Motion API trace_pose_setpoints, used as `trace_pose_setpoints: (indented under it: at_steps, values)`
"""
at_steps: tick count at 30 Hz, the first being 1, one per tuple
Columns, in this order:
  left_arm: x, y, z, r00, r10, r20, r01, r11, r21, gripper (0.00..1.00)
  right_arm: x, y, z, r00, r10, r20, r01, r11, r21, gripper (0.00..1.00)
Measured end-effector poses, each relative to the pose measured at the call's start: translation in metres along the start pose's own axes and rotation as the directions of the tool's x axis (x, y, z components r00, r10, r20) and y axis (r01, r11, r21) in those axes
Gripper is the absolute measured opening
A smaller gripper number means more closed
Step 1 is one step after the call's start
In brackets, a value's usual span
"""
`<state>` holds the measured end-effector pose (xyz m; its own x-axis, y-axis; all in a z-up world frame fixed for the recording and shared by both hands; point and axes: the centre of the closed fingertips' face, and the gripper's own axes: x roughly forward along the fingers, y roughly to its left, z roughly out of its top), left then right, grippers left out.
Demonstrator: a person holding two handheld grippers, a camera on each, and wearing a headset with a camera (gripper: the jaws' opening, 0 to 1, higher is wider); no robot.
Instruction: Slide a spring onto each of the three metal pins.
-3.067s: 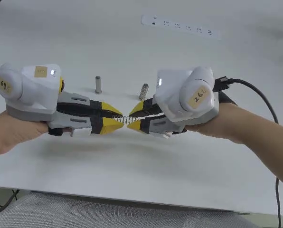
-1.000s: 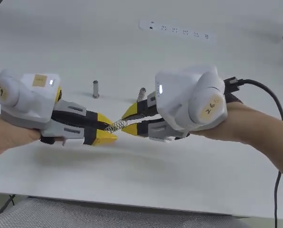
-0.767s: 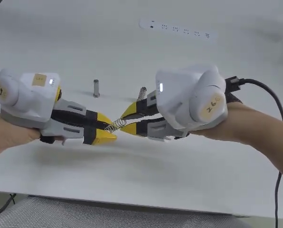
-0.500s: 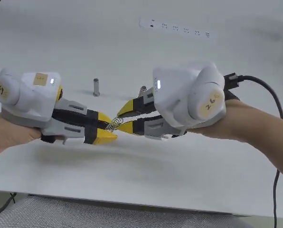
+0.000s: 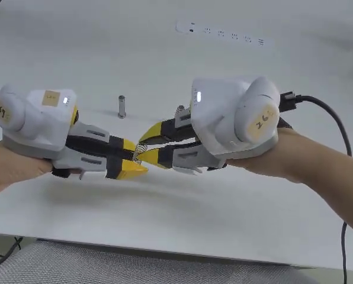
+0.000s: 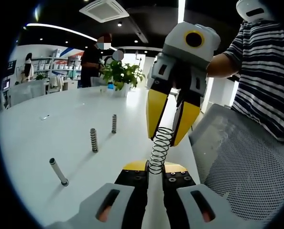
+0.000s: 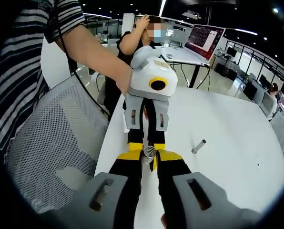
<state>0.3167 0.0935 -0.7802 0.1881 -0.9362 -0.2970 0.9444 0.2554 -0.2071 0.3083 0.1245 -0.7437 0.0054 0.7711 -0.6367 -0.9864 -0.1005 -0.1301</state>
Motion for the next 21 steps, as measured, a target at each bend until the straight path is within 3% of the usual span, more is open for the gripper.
trace_pose_setpoints:
  at_steps: [10, 21]
  values:
    - [-0.0004, -0.0011, 0.0055, 0.9994, 0.007, 0.034, -0.006, 1.000, -0.019, 0.07, -0.0004, -0.0017, 0.0085, 0.9952, -0.036, 0.091, 0.026, 0.994, 0.102, 0.13]
    - [-0.0032, 0.0019, 0.0049, 0.9985, 0.033, 0.043, -0.032, 0.999, -0.036, 0.08, -0.0013, -0.0009, 0.0096, 0.9926, -0.057, 0.107, 0.049, 0.996, 0.077, 0.12]
